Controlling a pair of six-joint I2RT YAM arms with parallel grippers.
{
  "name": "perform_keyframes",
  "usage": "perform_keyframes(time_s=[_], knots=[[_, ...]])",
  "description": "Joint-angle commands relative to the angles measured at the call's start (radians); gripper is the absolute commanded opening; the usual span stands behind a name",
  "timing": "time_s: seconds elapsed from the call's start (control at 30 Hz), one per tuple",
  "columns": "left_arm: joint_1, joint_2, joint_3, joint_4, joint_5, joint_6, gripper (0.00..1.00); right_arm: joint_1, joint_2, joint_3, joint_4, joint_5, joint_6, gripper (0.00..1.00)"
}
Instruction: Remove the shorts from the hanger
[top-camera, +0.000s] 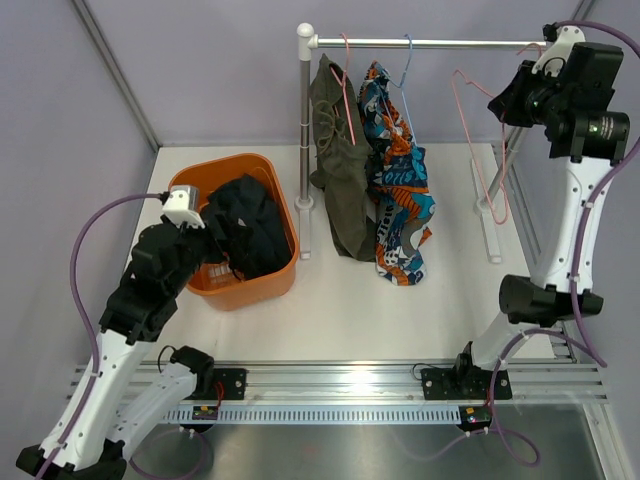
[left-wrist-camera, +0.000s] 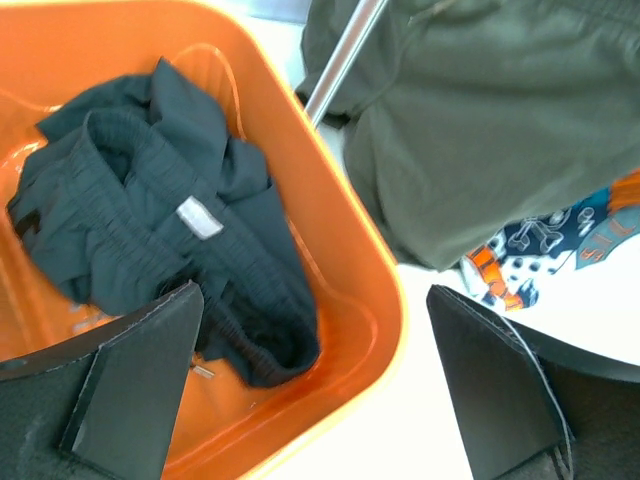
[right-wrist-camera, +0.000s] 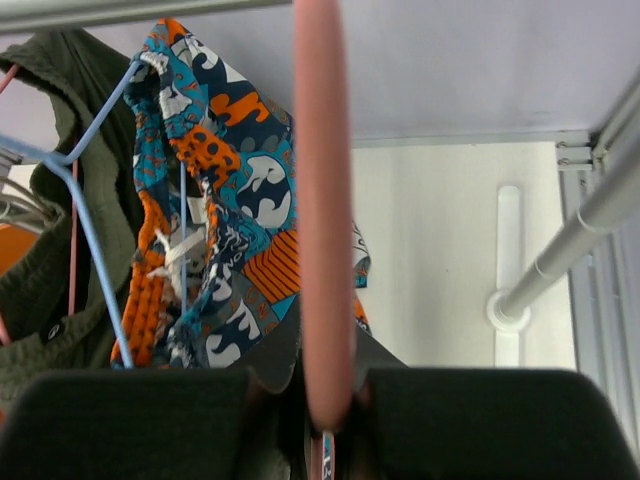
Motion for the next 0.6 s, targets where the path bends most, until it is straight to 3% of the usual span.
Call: perform_keyframes(time_s=[0.0, 0.2, 0.57], knots=[[0.002, -0.031, -0.030, -0.012, 0.021, 0.074, 0.99, -0.031, 0.059, 0.102, 0.021, -0.173, 0.012, 0.00], [0.002, -0.105, -0.136, -0.003, 0.030, 0.065, 0.99, -0.032, 0.085, 0.111, 0.086, -0.175, 0.018, 0.00], [0.002, -0.185, -0.162, -0.064, 0.018, 0.088, 0.99, -0.032, 0.053, 0.097, 0.178, -0.146, 0.056, 0.00]])
